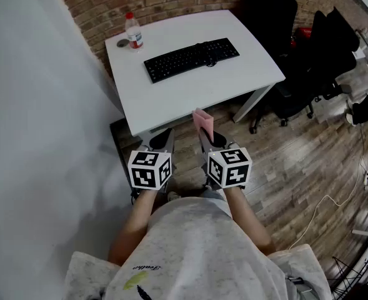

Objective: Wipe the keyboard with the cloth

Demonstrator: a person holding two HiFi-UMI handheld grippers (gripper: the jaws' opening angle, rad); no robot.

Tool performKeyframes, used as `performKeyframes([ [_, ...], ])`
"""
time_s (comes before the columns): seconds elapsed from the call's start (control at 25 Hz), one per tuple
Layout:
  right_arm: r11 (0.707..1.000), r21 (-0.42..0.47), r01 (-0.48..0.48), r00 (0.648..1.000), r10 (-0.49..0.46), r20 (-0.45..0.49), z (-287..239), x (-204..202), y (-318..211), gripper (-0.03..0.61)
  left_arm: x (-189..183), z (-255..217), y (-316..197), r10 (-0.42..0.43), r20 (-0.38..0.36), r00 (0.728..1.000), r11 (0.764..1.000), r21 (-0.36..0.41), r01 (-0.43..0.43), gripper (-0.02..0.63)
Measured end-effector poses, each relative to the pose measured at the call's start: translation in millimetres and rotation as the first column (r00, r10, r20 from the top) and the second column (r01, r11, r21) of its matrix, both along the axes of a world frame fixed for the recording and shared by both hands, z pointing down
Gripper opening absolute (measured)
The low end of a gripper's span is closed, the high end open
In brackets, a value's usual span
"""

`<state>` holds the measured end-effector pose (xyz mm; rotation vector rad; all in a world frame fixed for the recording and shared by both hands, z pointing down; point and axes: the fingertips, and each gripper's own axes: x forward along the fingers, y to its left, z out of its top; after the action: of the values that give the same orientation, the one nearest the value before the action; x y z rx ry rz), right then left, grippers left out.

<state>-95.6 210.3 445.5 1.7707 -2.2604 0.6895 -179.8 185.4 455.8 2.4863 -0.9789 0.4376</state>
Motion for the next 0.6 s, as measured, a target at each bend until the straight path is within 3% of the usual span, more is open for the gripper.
performKeyframes([
  [0.6,0.999,-0.030,-0.013,0.999,0.013,0.030,2.6,-9.0,-17.4,0.023,-3.7,-2.0,-18.8,0.033,-0.010,0.999,0.999,-0.020,-0.033,-0.003],
])
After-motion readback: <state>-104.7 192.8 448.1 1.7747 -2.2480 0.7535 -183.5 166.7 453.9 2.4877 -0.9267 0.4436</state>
